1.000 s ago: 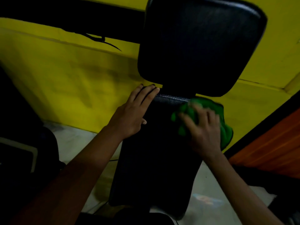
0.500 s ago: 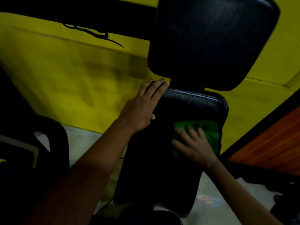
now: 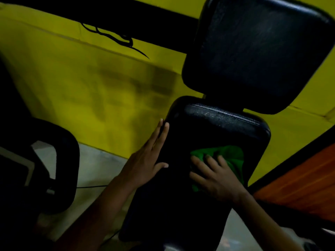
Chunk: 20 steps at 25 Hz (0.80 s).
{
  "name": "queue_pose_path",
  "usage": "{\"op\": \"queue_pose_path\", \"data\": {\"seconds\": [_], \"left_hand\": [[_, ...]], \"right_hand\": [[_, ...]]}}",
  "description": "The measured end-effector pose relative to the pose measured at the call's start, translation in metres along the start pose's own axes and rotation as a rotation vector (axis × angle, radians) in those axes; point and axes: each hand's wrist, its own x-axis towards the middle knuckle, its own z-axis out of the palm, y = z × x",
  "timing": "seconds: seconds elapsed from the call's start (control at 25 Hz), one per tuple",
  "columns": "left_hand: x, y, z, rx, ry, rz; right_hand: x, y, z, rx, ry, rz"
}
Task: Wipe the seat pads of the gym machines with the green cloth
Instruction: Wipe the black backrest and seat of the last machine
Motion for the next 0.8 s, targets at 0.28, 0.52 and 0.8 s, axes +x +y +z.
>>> {"op": "queue_pose_path", "data": {"seconds": [0.28,0.52,0.8], "left_hand": [[-0.027,-0.012,0.035,-0.076,0.122,-0.042],[-0.039,-0.014,0.041,-0.155,0.072,-0.112],[-0.045,-0.024,0.052,-0.124,0.104,-0.093]], "right_hand": [[0.090,0.057,-0.033,-0.059,0.256,0.623],[0.041,-0.011,0.011,-0.047,0.091,-0.048],[0.107,0.044,-0.025,-0.083,0.273,0.498]]}}
